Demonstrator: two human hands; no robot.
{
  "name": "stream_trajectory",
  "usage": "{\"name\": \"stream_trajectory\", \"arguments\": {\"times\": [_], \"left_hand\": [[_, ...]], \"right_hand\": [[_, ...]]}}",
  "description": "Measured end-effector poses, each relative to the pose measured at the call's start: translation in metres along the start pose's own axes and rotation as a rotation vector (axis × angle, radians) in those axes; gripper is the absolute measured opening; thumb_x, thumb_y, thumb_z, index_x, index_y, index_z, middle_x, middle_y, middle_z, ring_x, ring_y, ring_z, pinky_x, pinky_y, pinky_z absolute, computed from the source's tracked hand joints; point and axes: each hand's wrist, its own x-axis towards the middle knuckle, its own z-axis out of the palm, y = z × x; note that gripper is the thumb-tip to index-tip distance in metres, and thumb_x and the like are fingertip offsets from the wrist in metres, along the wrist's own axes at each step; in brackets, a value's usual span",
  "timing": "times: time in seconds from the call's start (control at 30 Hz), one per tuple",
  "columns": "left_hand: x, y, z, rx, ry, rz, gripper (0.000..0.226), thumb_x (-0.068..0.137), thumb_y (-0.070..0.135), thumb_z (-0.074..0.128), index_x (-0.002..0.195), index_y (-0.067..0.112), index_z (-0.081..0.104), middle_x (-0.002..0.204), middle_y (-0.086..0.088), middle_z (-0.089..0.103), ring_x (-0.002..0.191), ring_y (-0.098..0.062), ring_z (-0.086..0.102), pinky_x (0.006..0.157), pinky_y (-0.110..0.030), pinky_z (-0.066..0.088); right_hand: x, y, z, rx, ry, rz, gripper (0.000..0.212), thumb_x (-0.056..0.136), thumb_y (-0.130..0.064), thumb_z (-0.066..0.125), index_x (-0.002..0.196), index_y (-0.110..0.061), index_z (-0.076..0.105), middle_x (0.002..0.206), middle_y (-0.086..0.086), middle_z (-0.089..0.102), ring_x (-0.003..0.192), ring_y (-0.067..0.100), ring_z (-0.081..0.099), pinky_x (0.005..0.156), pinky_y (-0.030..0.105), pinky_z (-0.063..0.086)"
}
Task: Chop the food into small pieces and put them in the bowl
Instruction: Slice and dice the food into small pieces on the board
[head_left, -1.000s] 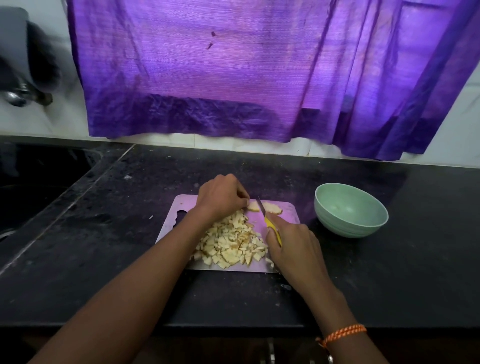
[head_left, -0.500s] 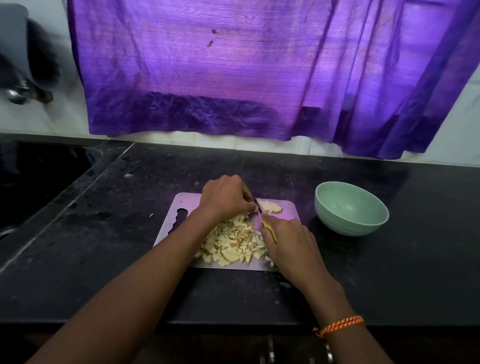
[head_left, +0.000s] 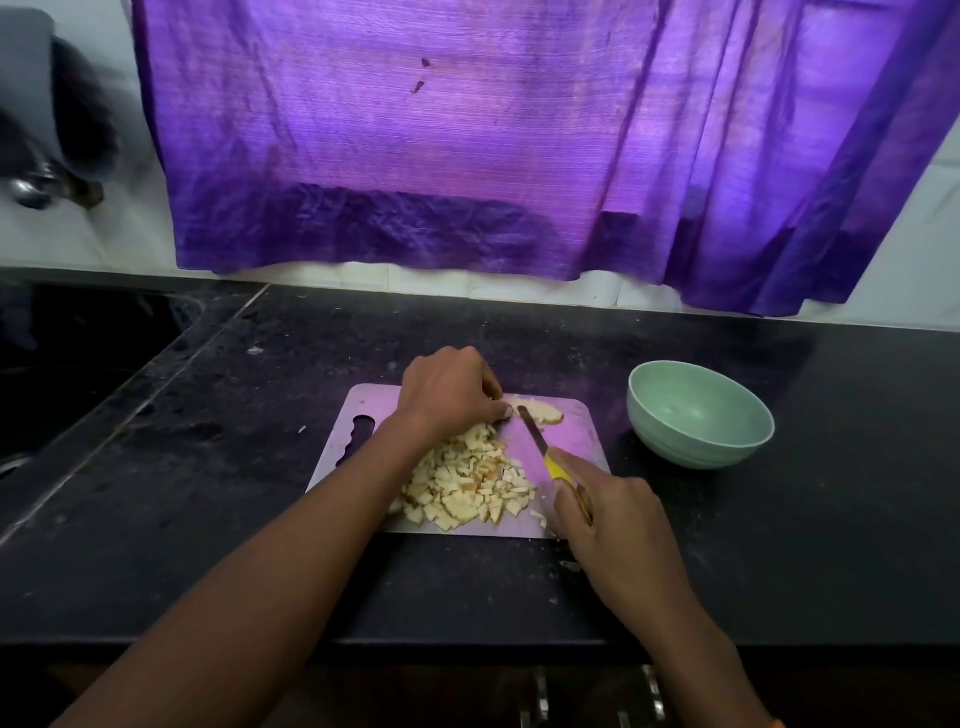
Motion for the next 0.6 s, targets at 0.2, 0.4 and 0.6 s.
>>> {"name": "stream_trajectory", "arguments": {"times": [0.2,0.4,0.6], "left_hand": [[0.002,-0.013,-0.006,-0.131,0.018,-0.073,0.008,0.095,0.036,0.078,0.094,0.036,0.086,0.086,0.019,0.078,0.076,-0.003,0.066,0.057,-0.023,0.043],[0.002,-0.012,-0.006,-0.128,-0.025,-0.055,0.009,0.094,0.036,0.078,0.097,0.035,0.086,0.092,0.017,0.079,0.086,-0.008,0.068,0.066,-0.029,0.049],[0.000,-0.008,-0.003,-0.083,-0.046,-0.033,0.010,0.087,0.044,0.081,0.095,0.038,0.085,0.086,0.018,0.077,0.080,-0.006,0.069,0.070,-0.031,0.058]], "right_hand": [[0.021,-0.007,0.008,-0.033,0.040,0.028,0.042,0.104,-0.032,0.049,0.145,-0.030,0.058,0.070,-0.004,0.060,0.068,0.019,0.058,0.064,0.037,0.050],[0.037,-0.011,0.015,-0.133,-0.044,0.003,0.042,0.106,-0.038,0.044,0.146,-0.034,0.053,0.095,0.005,0.071,0.087,0.027,0.065,0.068,0.039,0.050],[0.038,-0.009,0.018,-0.195,-0.091,-0.026,0.039,0.105,-0.038,0.043,0.141,-0.035,0.056,0.101,0.003,0.071,0.088,0.025,0.063,0.070,0.038,0.049]]}}
